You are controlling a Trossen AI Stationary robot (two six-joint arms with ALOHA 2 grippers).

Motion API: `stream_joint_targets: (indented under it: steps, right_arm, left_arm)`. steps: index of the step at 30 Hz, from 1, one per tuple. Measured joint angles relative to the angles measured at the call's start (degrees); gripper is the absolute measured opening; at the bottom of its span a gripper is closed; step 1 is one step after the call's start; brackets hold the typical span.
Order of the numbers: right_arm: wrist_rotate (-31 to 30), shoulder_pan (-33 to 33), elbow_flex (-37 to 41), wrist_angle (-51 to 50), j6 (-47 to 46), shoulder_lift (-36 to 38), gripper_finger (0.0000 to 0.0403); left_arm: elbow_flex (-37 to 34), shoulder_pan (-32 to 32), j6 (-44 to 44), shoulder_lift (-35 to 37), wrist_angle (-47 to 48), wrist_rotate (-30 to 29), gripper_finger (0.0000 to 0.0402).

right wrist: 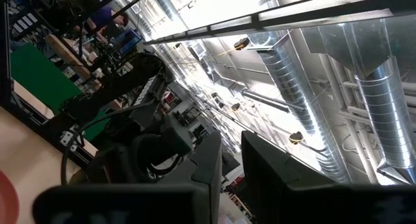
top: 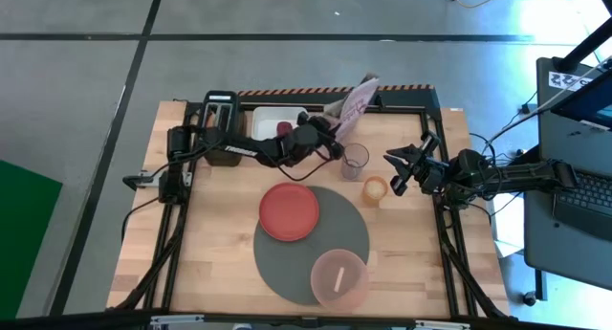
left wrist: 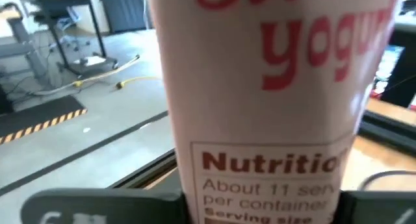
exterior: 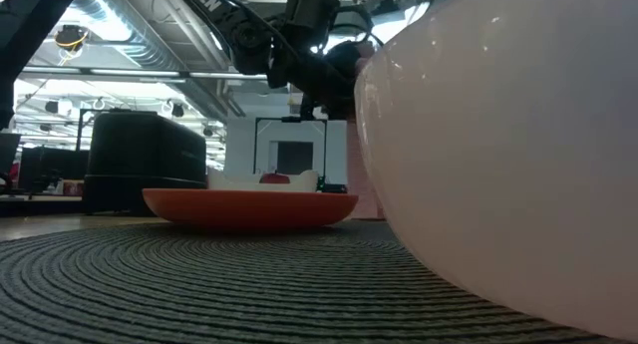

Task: Arrange a breakfast setting
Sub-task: Pour the cereal into the pink bowl

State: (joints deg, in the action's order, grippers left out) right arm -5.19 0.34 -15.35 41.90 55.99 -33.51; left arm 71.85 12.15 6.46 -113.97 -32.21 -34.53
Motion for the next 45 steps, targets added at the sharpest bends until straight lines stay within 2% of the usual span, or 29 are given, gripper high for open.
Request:
stream_joint_targets:
  steps: [6, 10, 19, 24, 26, 31, 36, 41, 45]
  right_arm:
    - [0.0, 0.0, 0.0, 0.0, 0.0, 0.0, 0.0065]
    - [0.0, 0.0, 0.0, -0.1, 0.0, 0.0, 0.0065]
    - [-1.9, 0.0, 0.0, -0.9, 0.1, 0.0, 0.0065]
    - [-1.9, 0.0, 0.0, -1.1, 0.1, 0.0, 0.0065]
    - [-2.0, 0.0, 0.0, -1.5, 0.1, 0.0, 0.0065]
    - [-1.9, 0.0, 0.0, -1.8, 0.1, 0.0, 0.0065]
    - [-1.9, 0.0, 0.0, -1.9, 0.1, 0.0, 0.0065]
    - [-1.9, 0.0, 0.0, -1.8, 0.1, 0.0, 0.0065]
    - [-1.9, 0.0, 0.0, -1.7, 0.1, 0.0, 0.0065]
  left_arm:
    - [0.0, -0.7, -5.1, 0.5, -5.3, -0.4, 0.0071]
    - [0.3, -1.2, -9.3, 1.5, -5.3, -1.2, 0.0071]
    - [0.5, -3.2, -18.1, 11.2, -1.7, -4.0, 0.007]
    - [0.5, -5.0, -20.6, 19.4, 9.5, -6.6, 0.007]
    - [0.5, -6.5, -19.8, 23.1, 16.3, -10.1, 0.007]
    - [0.5, -11.4, -13.7, 33.4, 35.7, -15.2, 0.007]
    - [0.5, -19.1, 0.7, 40.6, 56.0, -19.3, 0.007]
    - [-2.2, -29.4, 15.2, 44.6, 69.0, -28.3, 0.007]
    - [-4.0, -38.4, 26.2, 46.4, 76.2, -30.3, 0.007]
